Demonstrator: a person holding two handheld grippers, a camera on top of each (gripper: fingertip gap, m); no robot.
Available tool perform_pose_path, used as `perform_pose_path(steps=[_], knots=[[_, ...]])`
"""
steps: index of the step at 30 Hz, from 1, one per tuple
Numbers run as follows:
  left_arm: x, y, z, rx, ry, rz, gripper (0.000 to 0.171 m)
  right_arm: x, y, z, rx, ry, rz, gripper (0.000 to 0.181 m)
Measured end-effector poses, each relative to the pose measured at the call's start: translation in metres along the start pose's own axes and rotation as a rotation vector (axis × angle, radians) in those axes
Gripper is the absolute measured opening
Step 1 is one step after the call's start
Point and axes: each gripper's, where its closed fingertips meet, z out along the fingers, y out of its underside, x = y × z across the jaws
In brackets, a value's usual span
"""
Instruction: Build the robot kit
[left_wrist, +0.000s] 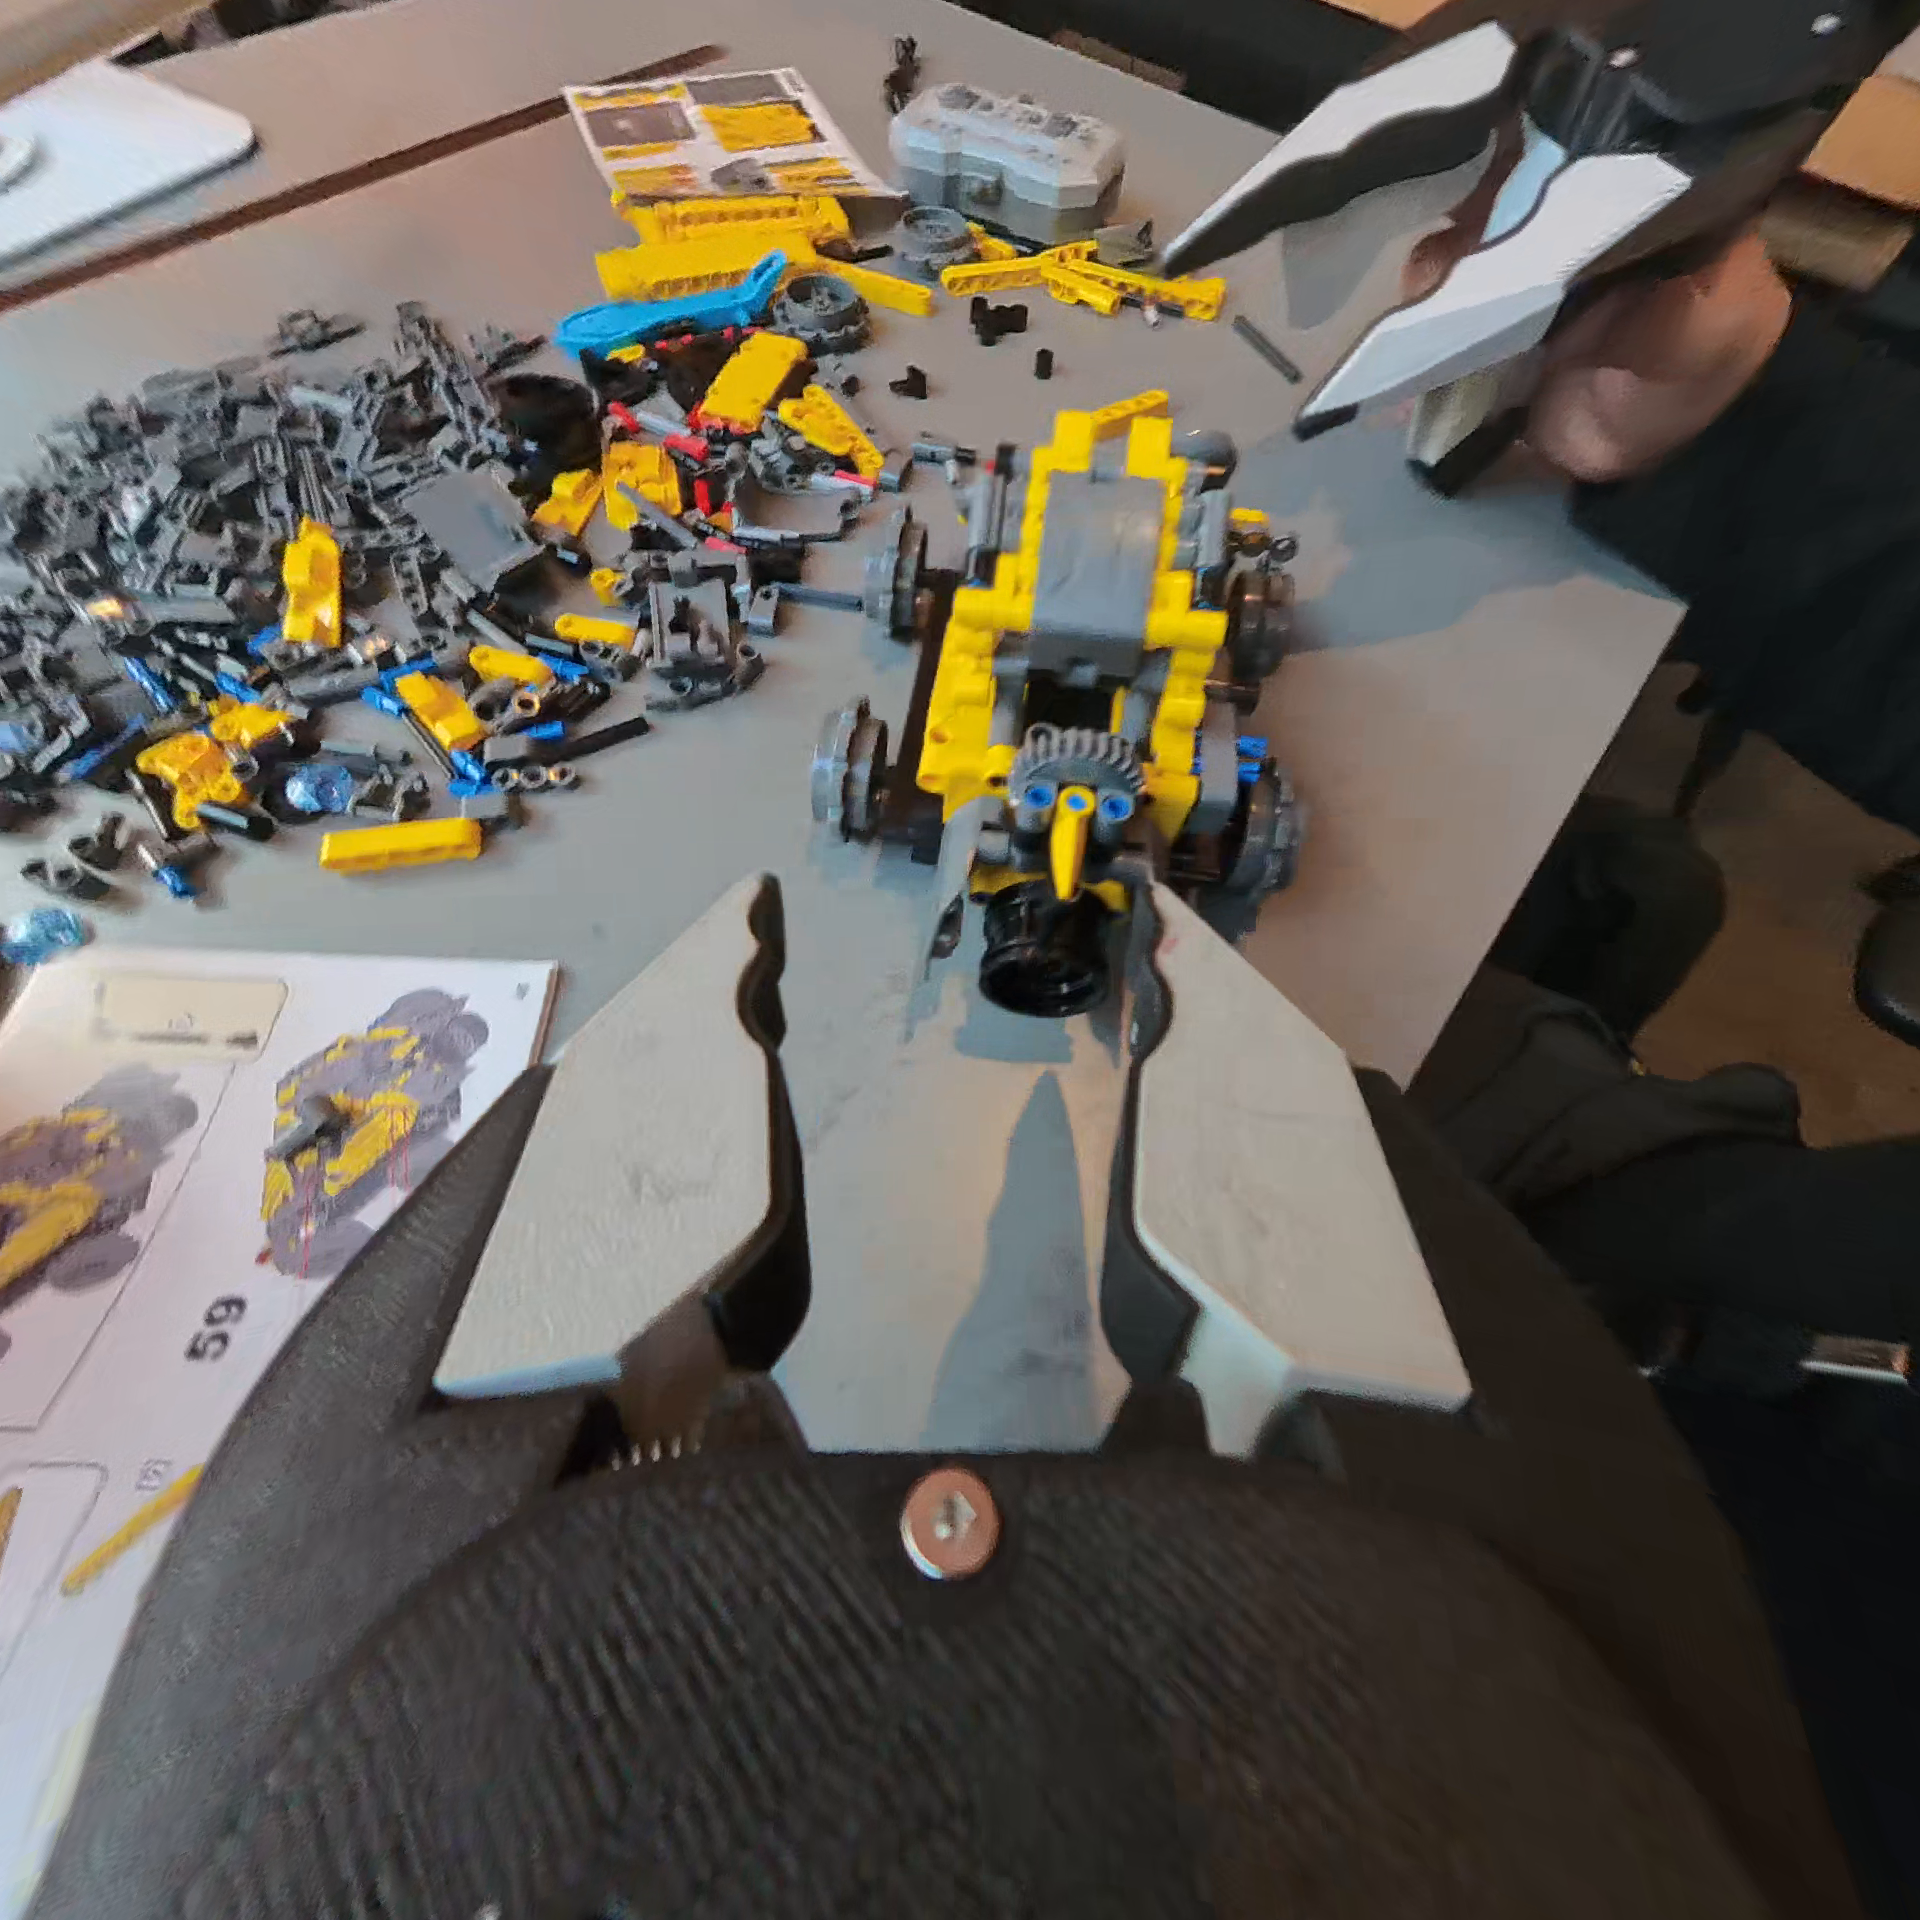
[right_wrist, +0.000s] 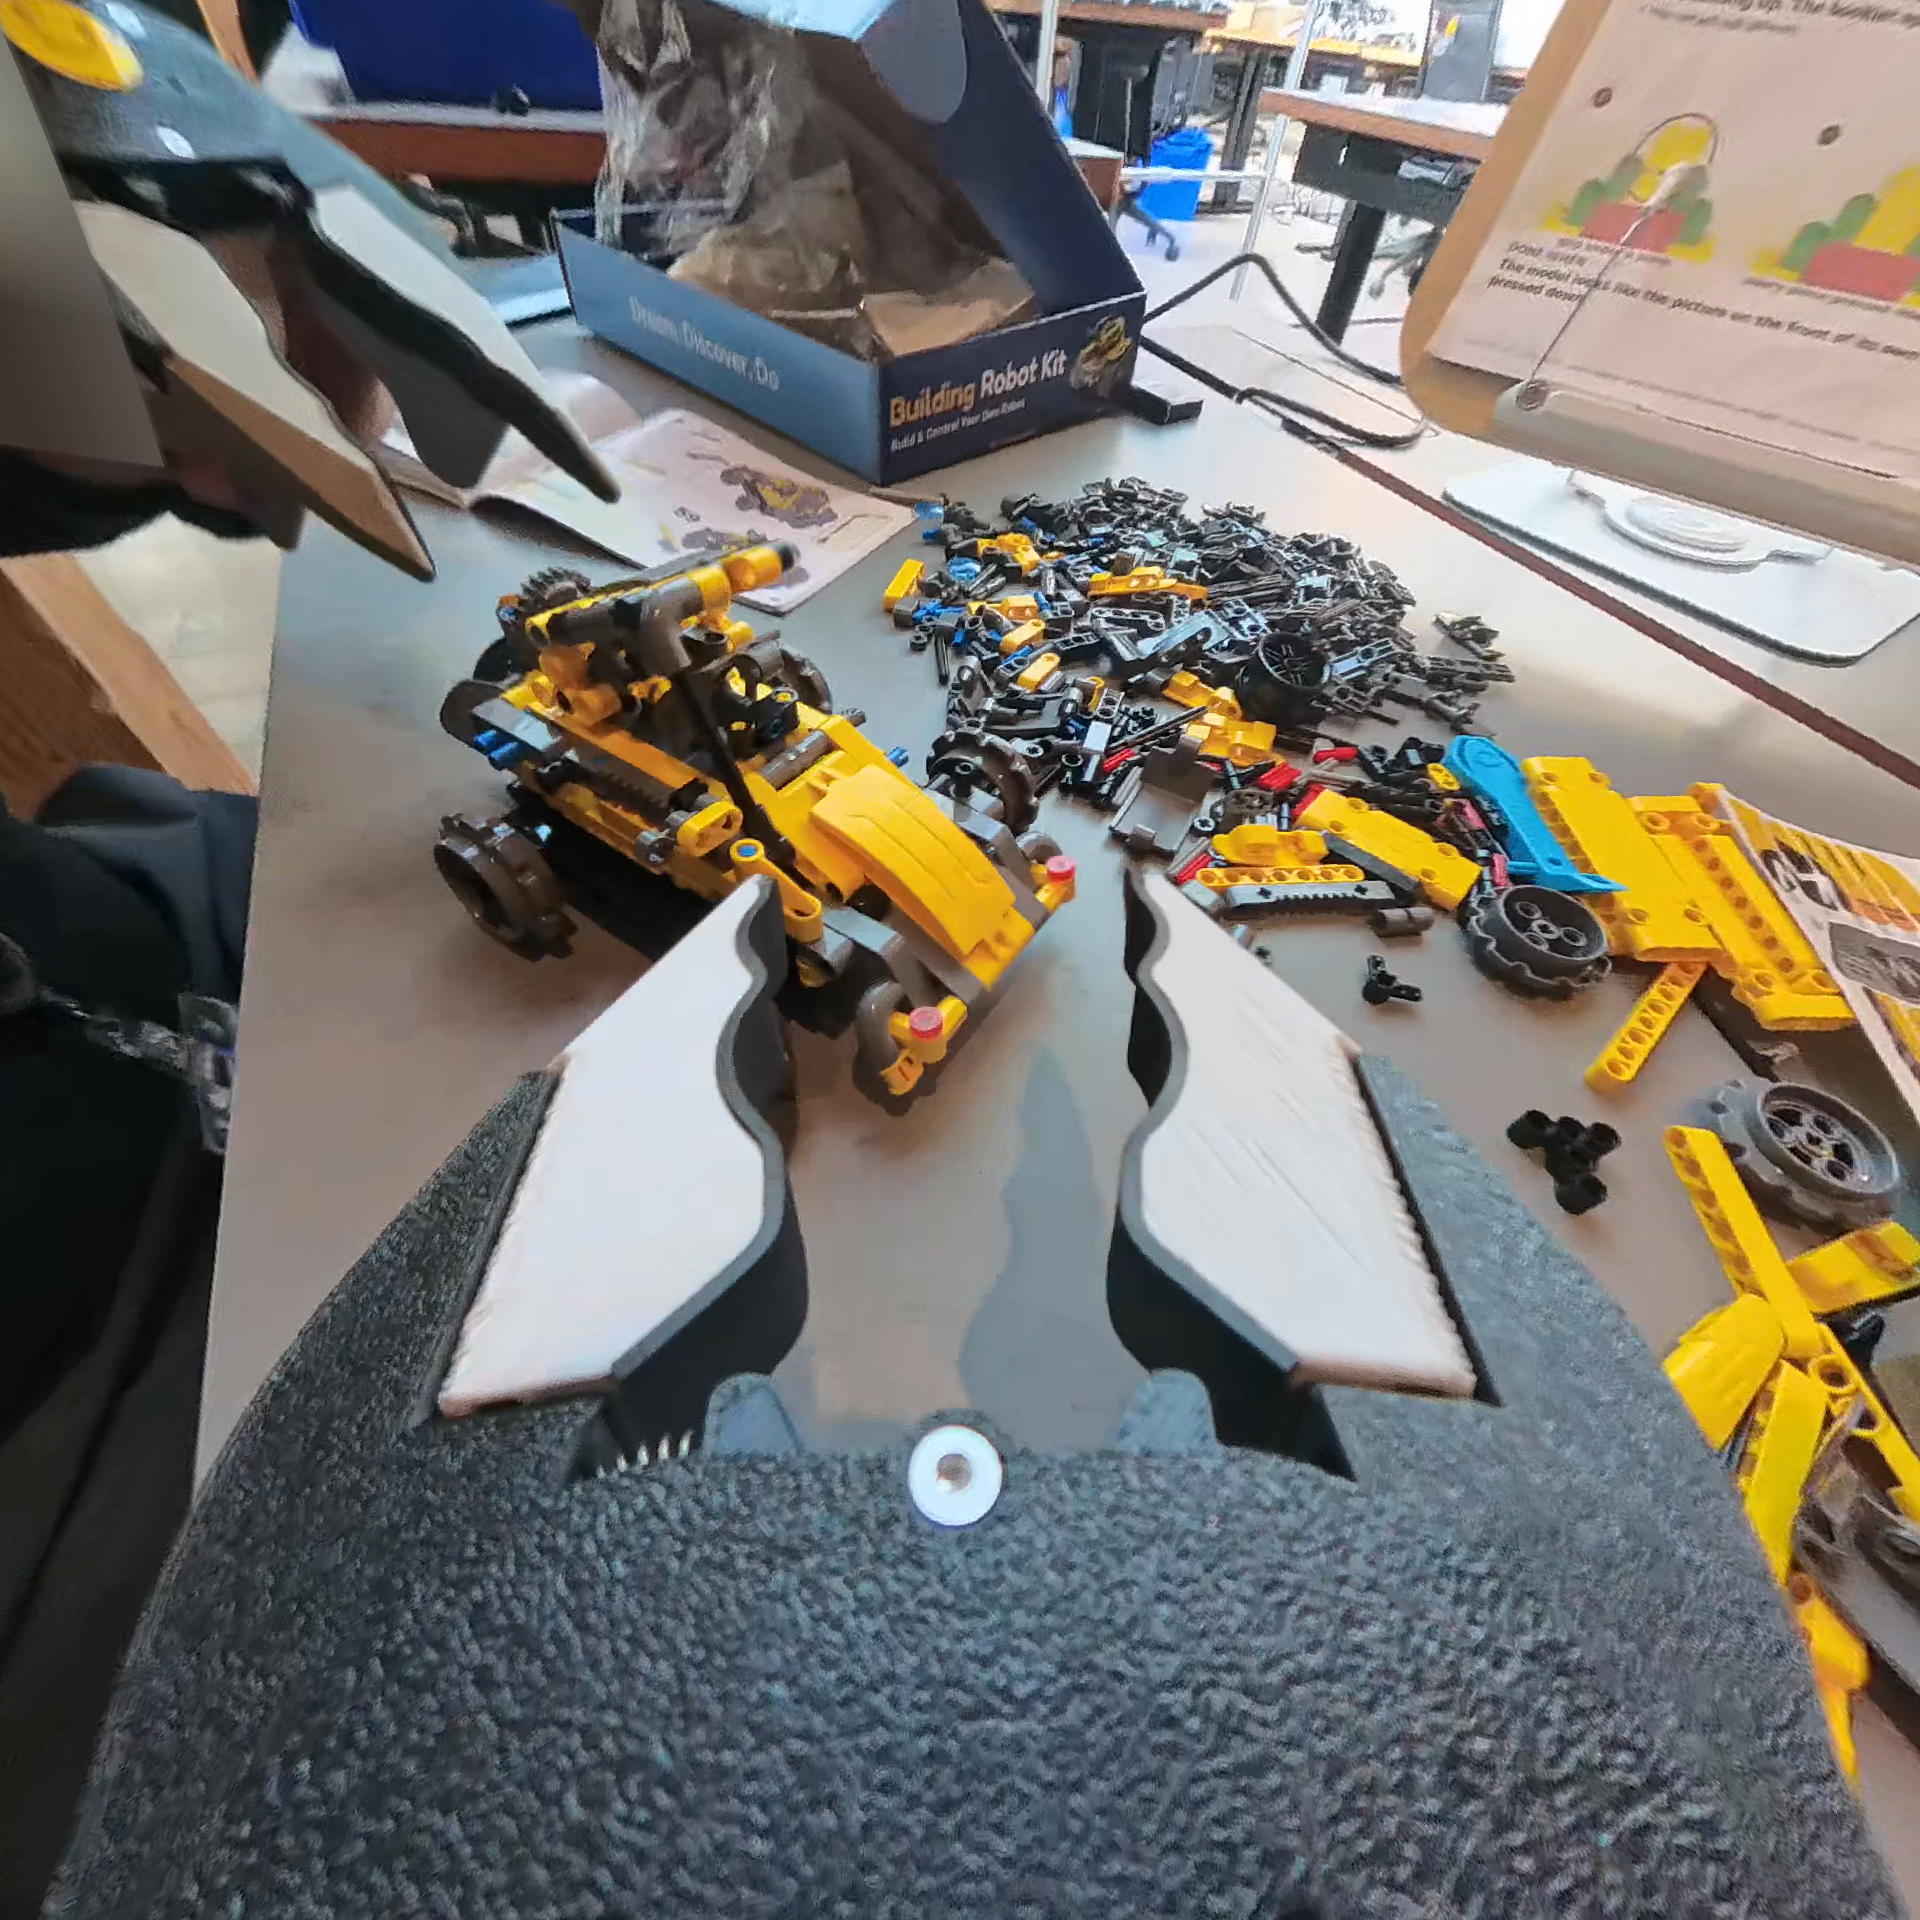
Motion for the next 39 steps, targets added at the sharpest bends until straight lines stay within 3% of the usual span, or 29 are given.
perform_pose_path(steps=[4, 9, 13, 16, 21, 26, 29, 32, 33, 35, 37, 39], knots=[[0.005, 0.018, 0.006, -0.037, 0.084, -0.084, 0.077, -0.006, 0.001, -0.002, -0.001, -0.076, 0.035, 0.070], [0.014, 0.024, 0.022, -0.076, 0.095, -0.043, 0.082, -0.010, 0.020, 0.009, -0.137, -0.175, 0.084, 0.073], [0.015, 0.029, 0.036, -0.126, 0.083, 0.016, 0.076, -0.022, 0.036, 0.020, -0.267, -0.255, 0.096, 0.075], [0.016, 0.033, 0.039, -0.160, 0.104, 0.058, 0.067, -0.034, 0.033, 0.024, -0.263, -0.286, 0.079, 0.072], [-0.017, 0.030, 0.021, -0.141, 0.014, 0.048, 0.066, -0.058, 0.028, 0.016, -0.235, -0.330, 0.071, 0.068], [-0.052, -0.018, -0.043, 0.063, -0.060, 0.007, 0.075, -0.042, -0.021, -0.014, -0.064, -0.181, 0.026, 0.070], [-0.076, -0.061, -0.103, 0.317, -0.135, -0.061, 0.076, -0.022, -0.075, -0.047, 0.134, -0.036, -0.006, 0.071], [-0.063, -0.081, -0.152, 0.543, -0.033, -0.078, 0.077, -0.015, -0.117, -0.082, 0.343, 0.032, 0.019, 0.069], [-0.049, -0.079, -0.158, 0.568, 0.040, -0.075, 0.070, -0.015, -0.122, -0.090, 0.391, 0.039, 0.039, 0.069], [-0.013, -0.056, -0.150, 0.505, 0.225, -0.070, 0.067, -0.015, -0.116, -0.094, 0.426, 0.028, 0.090, 0.067], [0.012, -0.019, -0.128, 0.399, 0.280, -0.069, 0.072, -0.016, -0.093, -0.084, 0.395, 0.027, 0.144, 0.068], [0.036, 0.013, -0.104, 0.343, 0.301, -0.063, 0.066, -0.017, -0.063, -0.069, 0.328, 0.046, 0.177, 0.068]])
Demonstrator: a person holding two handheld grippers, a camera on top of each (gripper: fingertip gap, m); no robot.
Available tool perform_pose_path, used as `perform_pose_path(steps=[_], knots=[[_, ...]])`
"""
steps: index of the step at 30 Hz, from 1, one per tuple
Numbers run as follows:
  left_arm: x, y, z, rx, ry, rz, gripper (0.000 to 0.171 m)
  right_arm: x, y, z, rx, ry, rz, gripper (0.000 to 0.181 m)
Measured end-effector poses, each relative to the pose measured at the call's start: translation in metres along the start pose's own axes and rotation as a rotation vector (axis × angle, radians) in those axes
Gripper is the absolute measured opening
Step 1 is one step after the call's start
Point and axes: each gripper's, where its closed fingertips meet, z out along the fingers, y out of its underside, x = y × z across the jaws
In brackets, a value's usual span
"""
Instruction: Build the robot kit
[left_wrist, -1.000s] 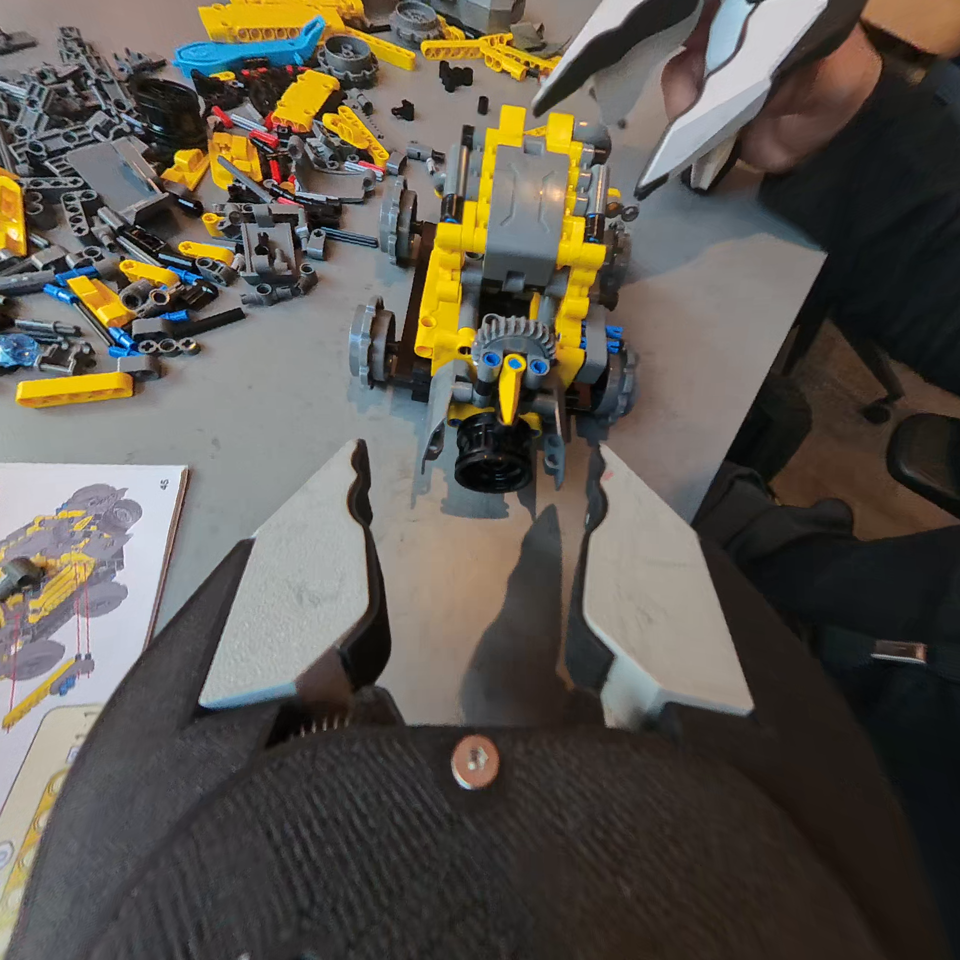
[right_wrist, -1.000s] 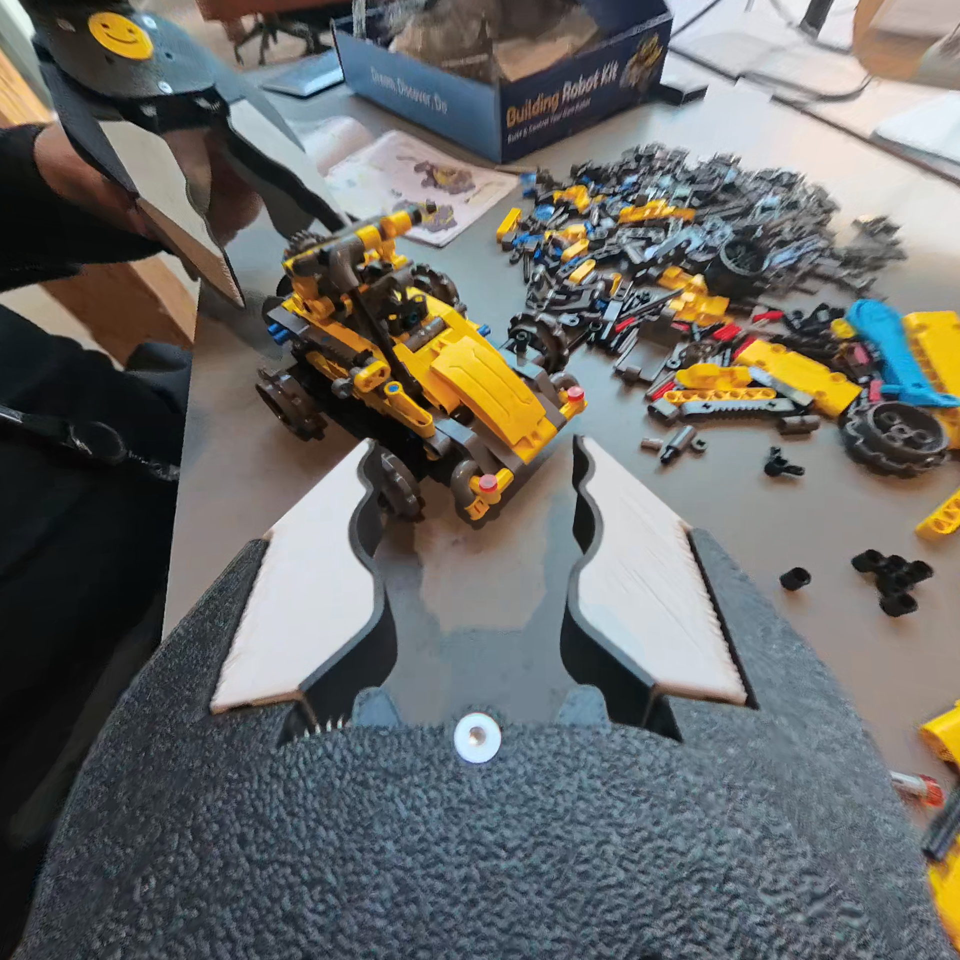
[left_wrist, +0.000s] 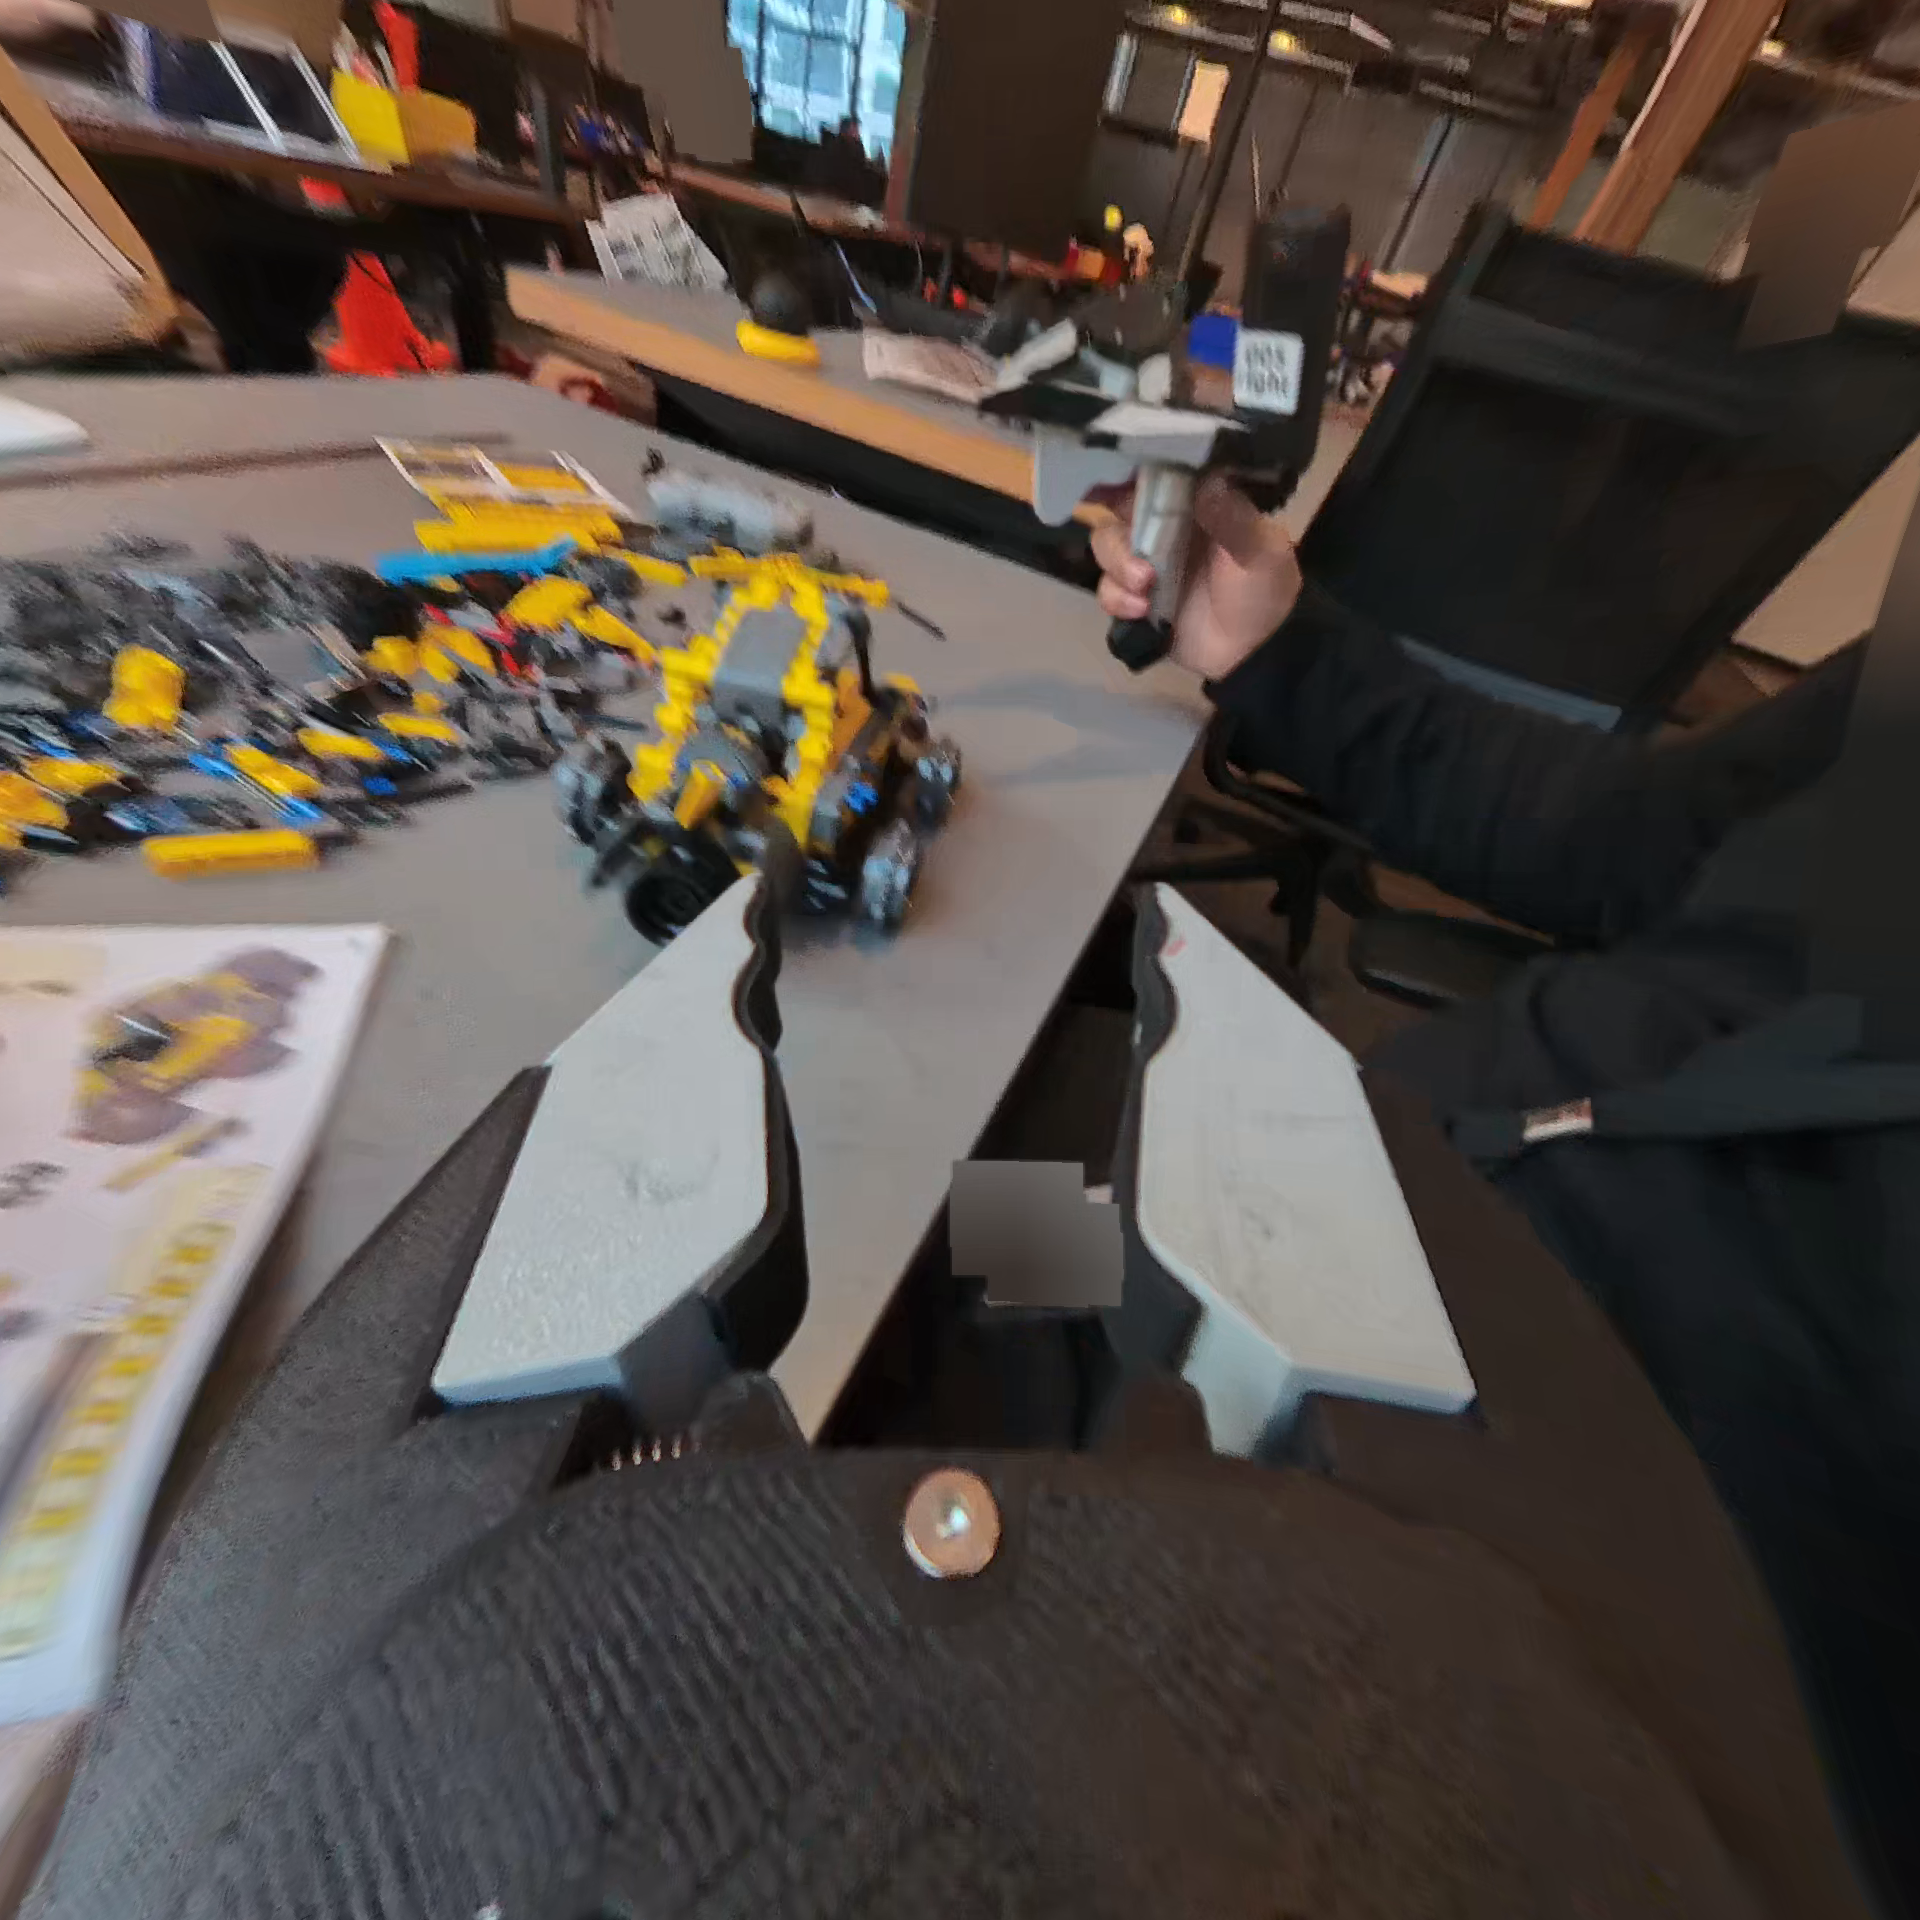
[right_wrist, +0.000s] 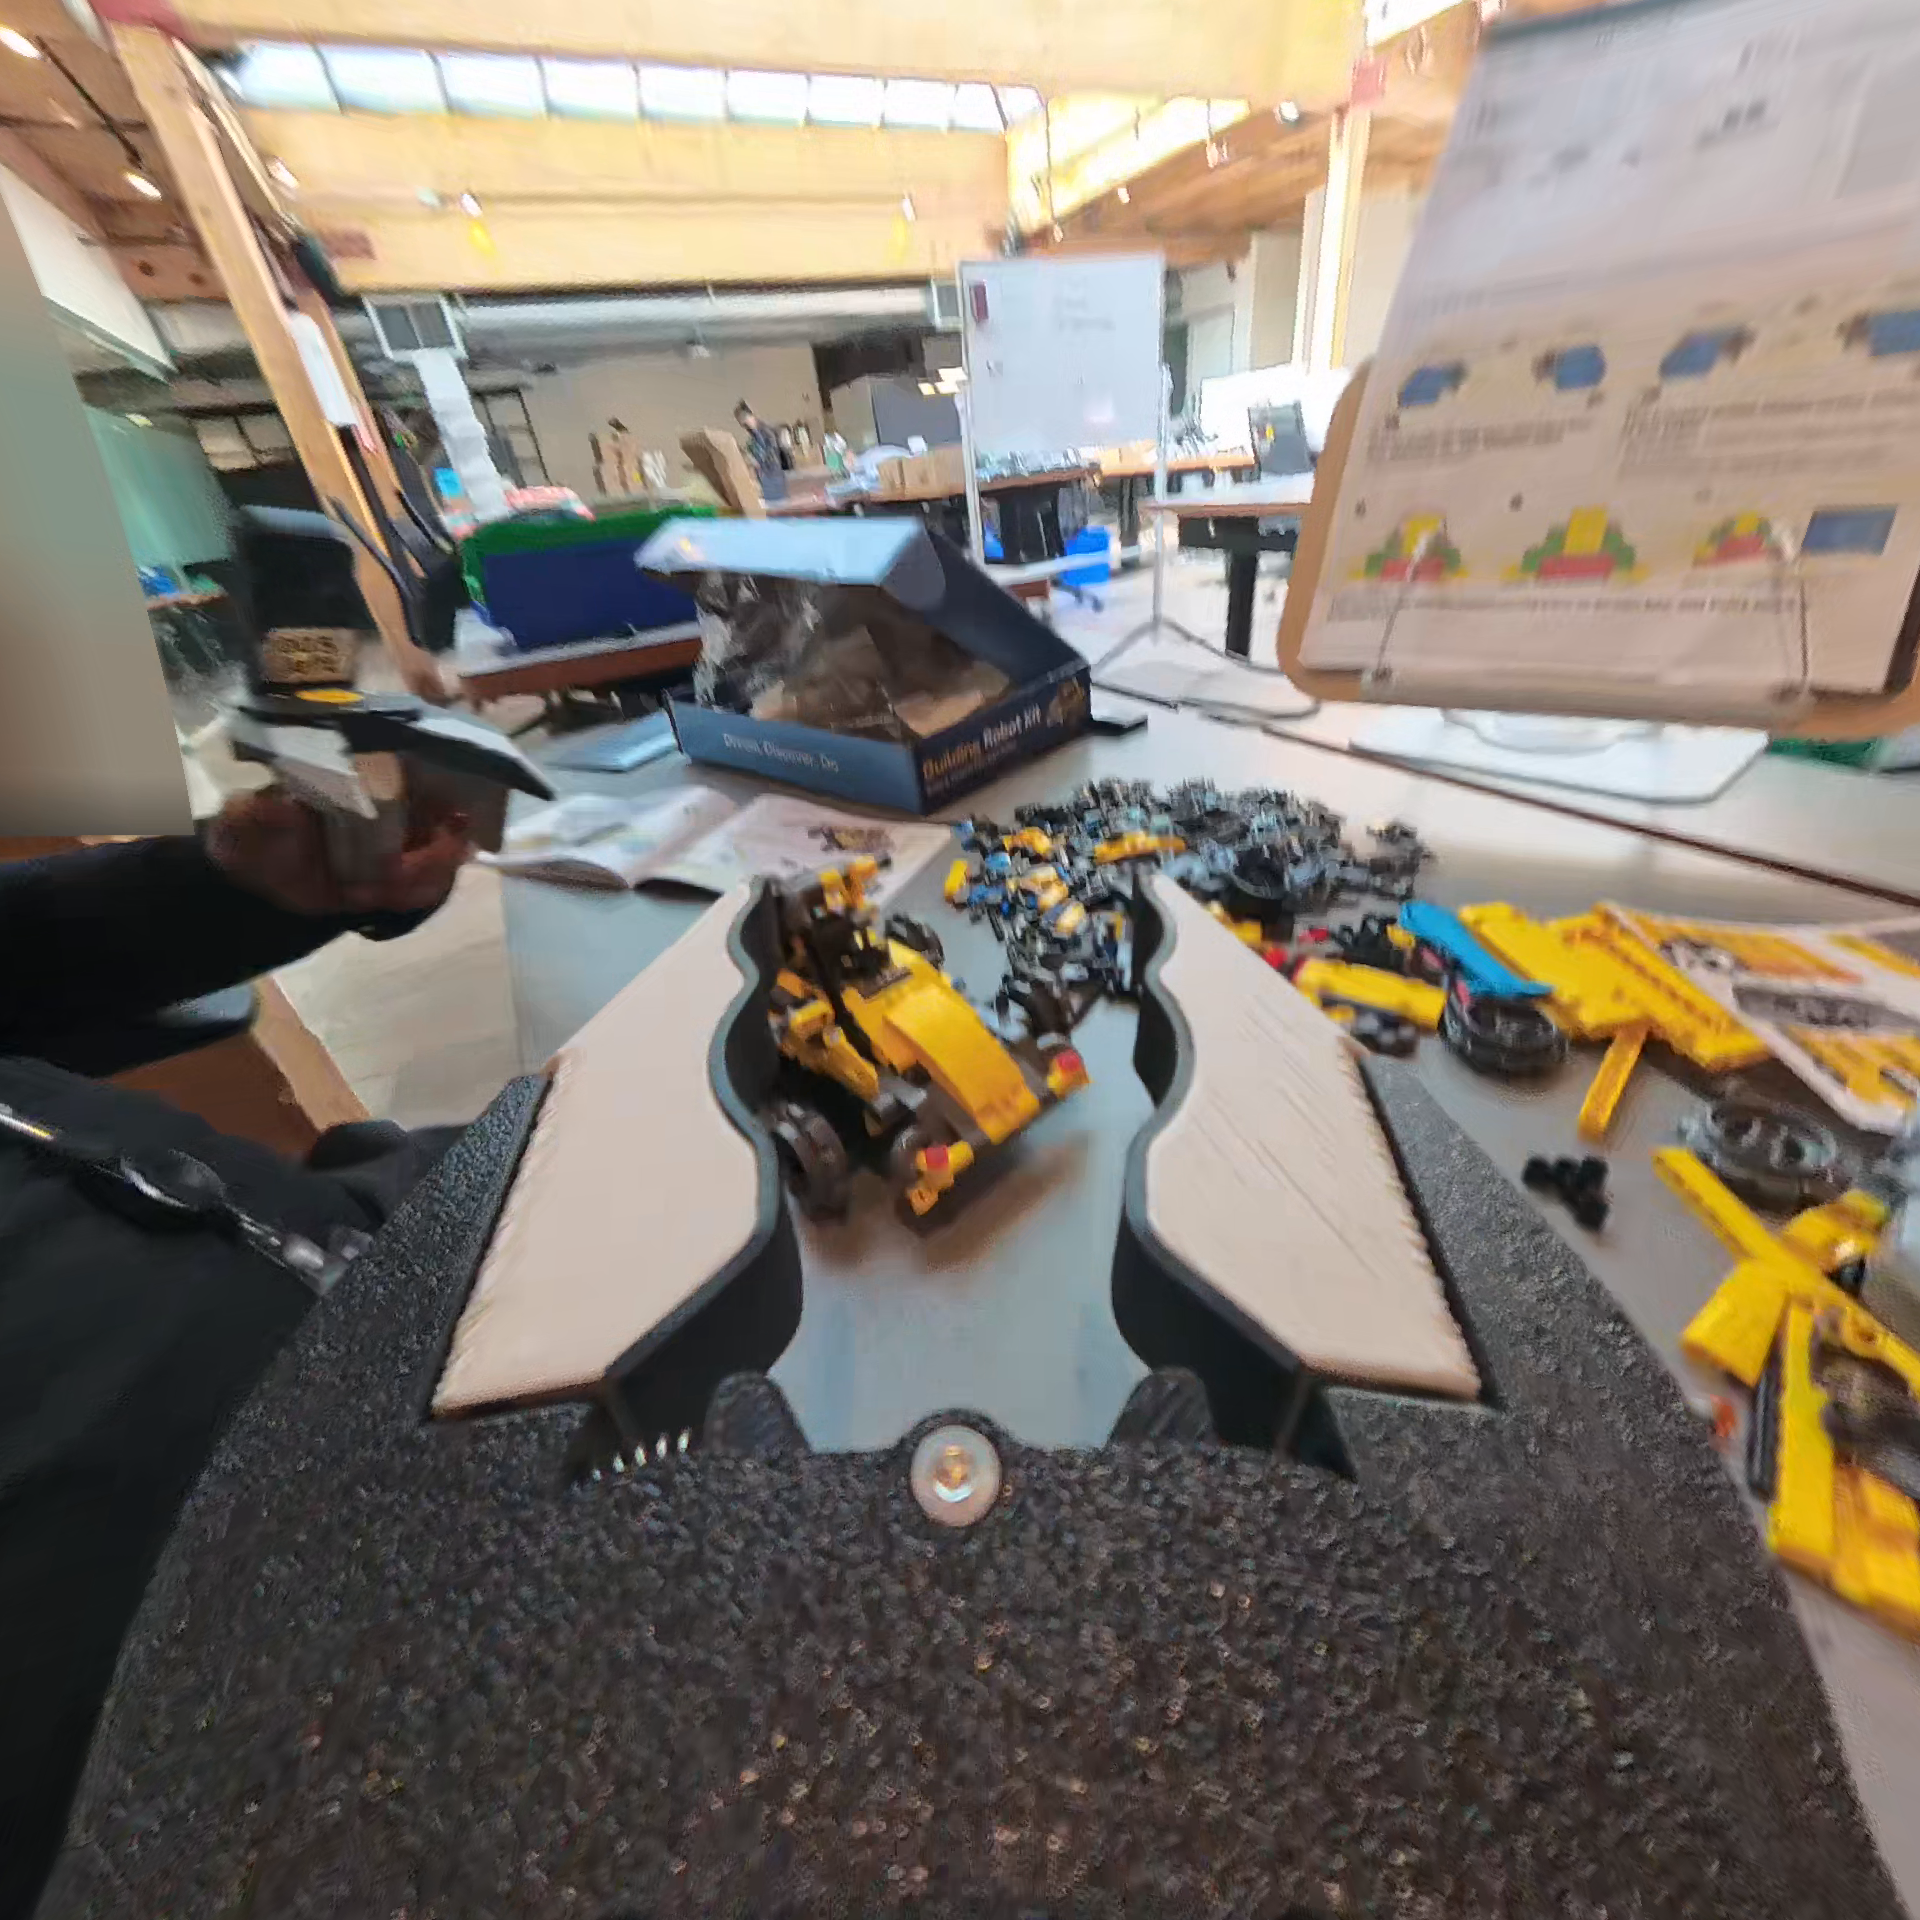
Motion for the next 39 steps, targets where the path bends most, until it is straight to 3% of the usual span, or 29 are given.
perform_pose_path(steps=[4, 7, 10, 14, 20, 23, 32, 39], knots=[[0.039, 0.060, 0.024, -0.122, 0.114, -0.080, 0.064, 0.010, 0.061, 0.015, -0.184, 0.083, -0.029, 0.067], [0.059, 0.079, 0.033, -0.145, 0.175, -0.082, 0.060, 0.016, 0.072, 0.022, -0.262, 0.123, -0.067, 0.067], [0.064, 0.095, 0.038, -0.216, 0.208, -0.037, 0.058, 0.025, 0.069, 0.026, -0.243, 0.151, -0.048, 0.070], [0.062, 0.093, 0.036, -0.215, 0.214, 0.025, 0.057, 0.039, 0.061, 0.023, -0.188, 0.231, -0.038, 0.076], [0.037, 0.088, 0.020, -0.212, 0.112, 0.140, 0.047, 0.061, 0.057, 0.019, -0.183, 0.397, -0.110, 0.084], [0.021, 0.091, 0.016, -0.232, 0.057, 0.100, 0.039, 0.068, 0.052, 0.020, -0.168, 0.447, -0.150, 0.084], [0.017, 0.091, 0.009, -0.193, 0.105, 0.002, 0.036, 0.083, 0.052, 0.027, -0.192, 0.534, -0.199, 0.082], [0.017, 0.092, 0.012, -0.208, 0.078, -0.011, 0.035, 0.074, 0.041, 0.023, -0.139, 0.517, -0.220, 0.066]])
